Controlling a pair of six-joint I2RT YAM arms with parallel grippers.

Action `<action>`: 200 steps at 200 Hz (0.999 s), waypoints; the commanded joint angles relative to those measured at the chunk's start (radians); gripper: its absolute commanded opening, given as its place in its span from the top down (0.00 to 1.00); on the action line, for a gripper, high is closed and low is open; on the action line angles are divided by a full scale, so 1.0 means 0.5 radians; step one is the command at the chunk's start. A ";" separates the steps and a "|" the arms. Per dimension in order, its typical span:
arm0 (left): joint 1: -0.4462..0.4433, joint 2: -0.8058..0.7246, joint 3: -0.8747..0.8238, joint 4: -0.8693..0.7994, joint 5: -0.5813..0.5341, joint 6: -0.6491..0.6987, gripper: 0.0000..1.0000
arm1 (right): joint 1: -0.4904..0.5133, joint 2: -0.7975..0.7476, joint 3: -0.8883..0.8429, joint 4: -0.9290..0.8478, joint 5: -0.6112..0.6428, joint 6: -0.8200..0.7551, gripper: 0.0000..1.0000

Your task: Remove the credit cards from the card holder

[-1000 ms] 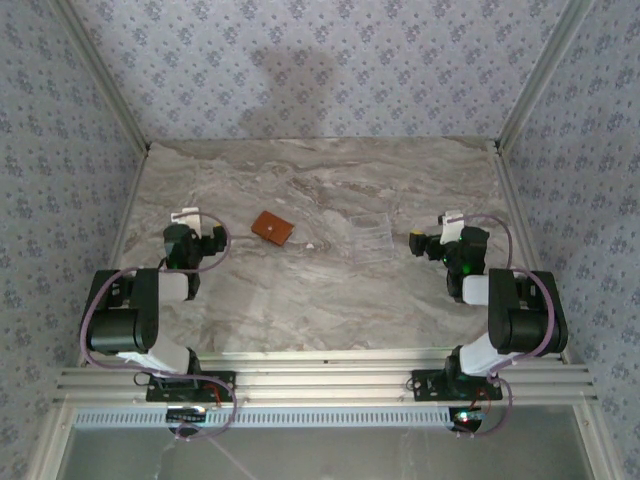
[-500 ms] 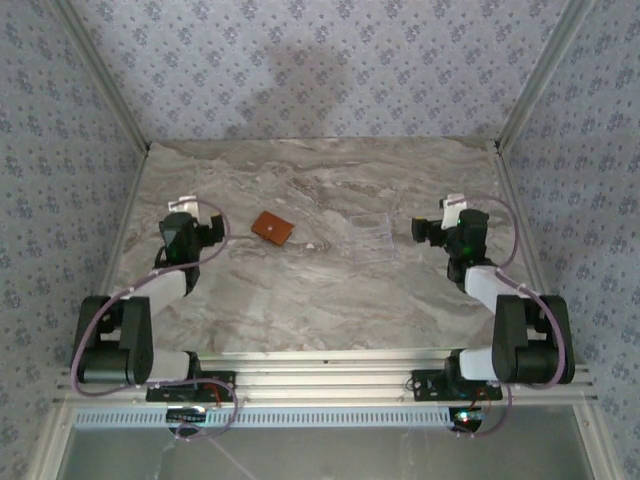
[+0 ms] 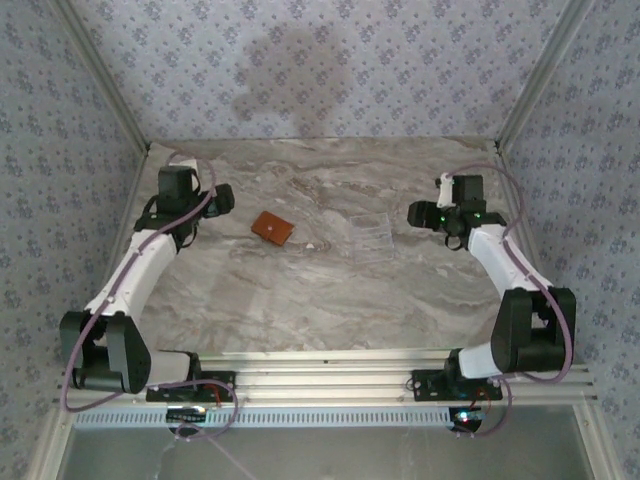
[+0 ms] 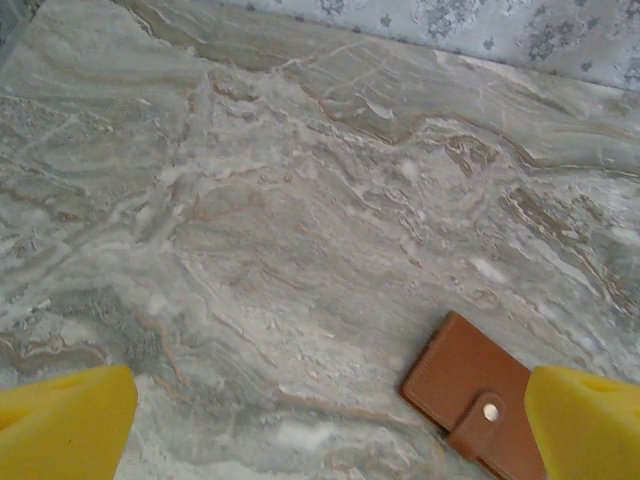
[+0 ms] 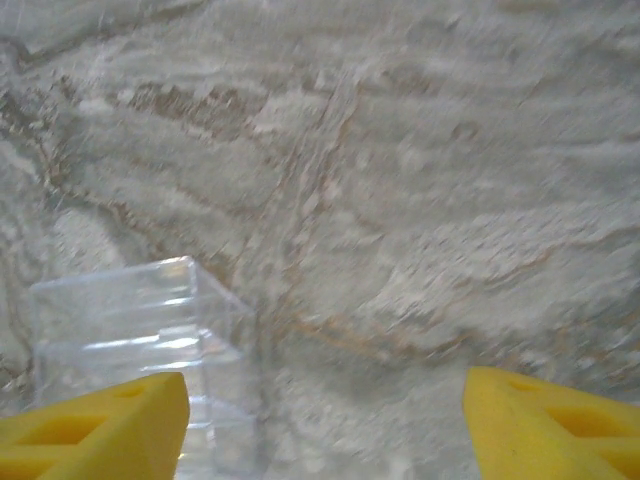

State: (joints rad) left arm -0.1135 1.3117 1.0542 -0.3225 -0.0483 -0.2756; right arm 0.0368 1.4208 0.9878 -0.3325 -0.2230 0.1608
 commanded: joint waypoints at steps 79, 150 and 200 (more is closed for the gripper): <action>-0.003 0.136 0.435 -0.964 0.299 0.245 0.01 | 0.290 0.515 0.511 -0.438 0.042 -0.052 0.56; 0.009 0.166 0.348 -0.937 0.241 0.330 0.01 | 0.337 0.842 0.867 -0.612 0.077 -0.174 0.68; 0.015 0.167 0.352 -0.961 0.122 0.330 0.00 | 0.358 0.972 0.949 -0.627 0.057 -0.184 0.73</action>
State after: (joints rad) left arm -0.1116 1.3968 1.2198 -0.7685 0.0563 -0.1303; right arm 0.2058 1.8717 1.4231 -0.6022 -0.1978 0.0849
